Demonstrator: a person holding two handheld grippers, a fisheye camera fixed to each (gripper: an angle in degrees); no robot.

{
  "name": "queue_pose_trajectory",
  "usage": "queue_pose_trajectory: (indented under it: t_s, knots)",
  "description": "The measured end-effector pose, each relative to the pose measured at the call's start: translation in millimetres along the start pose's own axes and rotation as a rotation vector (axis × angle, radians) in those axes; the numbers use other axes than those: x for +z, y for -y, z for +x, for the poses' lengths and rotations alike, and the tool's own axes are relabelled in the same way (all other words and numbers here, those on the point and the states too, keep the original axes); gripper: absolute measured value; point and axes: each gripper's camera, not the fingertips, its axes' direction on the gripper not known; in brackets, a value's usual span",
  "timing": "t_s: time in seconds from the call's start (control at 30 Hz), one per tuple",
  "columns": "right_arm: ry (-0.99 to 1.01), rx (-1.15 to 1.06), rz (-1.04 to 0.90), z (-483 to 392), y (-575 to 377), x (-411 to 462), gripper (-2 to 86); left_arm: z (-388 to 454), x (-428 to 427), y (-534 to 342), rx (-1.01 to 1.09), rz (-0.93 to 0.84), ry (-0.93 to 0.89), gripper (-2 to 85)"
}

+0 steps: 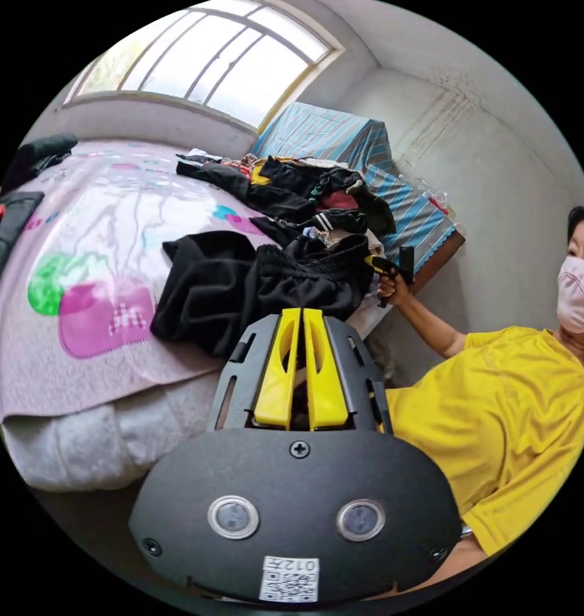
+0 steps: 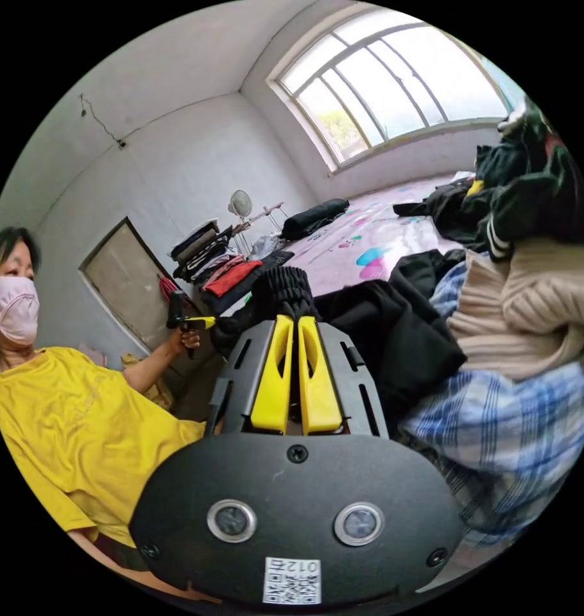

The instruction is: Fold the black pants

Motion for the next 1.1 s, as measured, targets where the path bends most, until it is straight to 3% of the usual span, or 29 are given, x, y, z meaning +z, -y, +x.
queue_pose_trajectory:
  t_s: [0.17,0.43,0.67,0.87,1.1]
  knots:
    - [0.043,0.033,0.029,22,-28,-5,0.6,1,-28,0,0.002,0.107,0.127,7.5]
    - [0.022,-0.01,-0.015,37,-51,3,0.7,1,32,84,0.098,-0.13,0.227,11.8]
    - [-0.025,-0.007,-0.049,38,-76,8,1.5,3,109,127,0.209,-0.344,0.179,3.4]
    - [-0.146,-0.07,-0.063,13,-89,15,5.2,14,90,143,0.222,-0.204,0.162,0.3]
    - [-0.436,-0.304,-0.166,-41,-106,46,9.8,12,88,148,0.221,-0.22,0.163,0.0]
